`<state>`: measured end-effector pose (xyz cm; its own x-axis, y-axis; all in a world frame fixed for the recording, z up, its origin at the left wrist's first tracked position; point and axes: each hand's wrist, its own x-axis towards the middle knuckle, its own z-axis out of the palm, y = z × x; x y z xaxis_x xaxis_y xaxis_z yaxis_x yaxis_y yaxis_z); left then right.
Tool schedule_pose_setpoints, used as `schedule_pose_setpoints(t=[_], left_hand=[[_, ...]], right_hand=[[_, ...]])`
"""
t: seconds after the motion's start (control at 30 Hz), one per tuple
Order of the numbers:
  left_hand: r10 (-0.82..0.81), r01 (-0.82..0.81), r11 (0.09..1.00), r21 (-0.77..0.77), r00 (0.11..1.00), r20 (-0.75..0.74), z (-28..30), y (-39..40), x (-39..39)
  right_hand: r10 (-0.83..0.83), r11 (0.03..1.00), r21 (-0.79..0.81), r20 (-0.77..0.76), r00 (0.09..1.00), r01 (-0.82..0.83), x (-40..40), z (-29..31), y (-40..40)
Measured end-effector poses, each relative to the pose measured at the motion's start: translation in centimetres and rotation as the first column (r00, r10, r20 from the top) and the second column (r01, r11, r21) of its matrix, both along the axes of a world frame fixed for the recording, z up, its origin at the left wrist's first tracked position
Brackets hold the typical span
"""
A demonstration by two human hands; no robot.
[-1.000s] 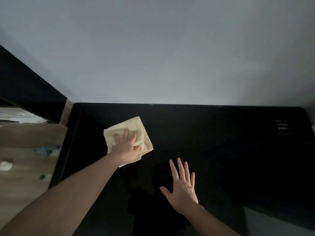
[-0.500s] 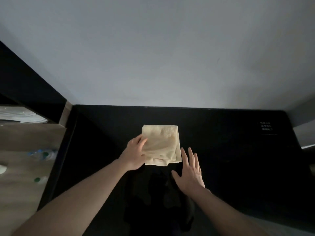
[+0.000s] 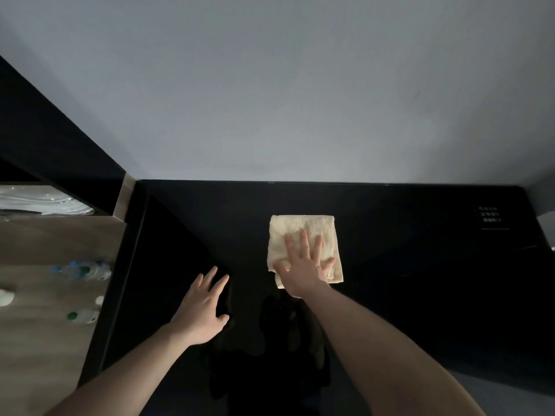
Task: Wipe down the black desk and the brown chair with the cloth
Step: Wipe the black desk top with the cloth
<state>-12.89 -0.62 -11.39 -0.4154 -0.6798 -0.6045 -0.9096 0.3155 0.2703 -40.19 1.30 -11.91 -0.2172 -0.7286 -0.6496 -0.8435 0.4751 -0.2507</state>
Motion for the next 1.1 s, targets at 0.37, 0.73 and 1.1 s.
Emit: schedule_pose_setpoints(t=[0.37, 0.73, 1.1], left_hand=[[-0.110, 0.110, 0.994, -0.008, 0.994, 0.011, -0.1, 2.9, -15.3], [0.003, -0.009, 0.999, 0.040, 0.989, 0.148, -0.5, 8.4, -32.9], [0.079, -0.100, 0.989, 0.108, 0.979, 0.187, -0.4, 8.0, -35.1]], right_hand=[[0.142, 0.988, -0.047, -0.063, 0.988, -0.145, -10.7, -1.1, 4.1], [0.053, 0.998, -0.036, -0.102, 0.993, -0.057, -33.2, -1.1, 12.6], [-0.346, 0.937, 0.024, -0.067, 0.936, 0.348, -33.3, -1.0, 8.9]])
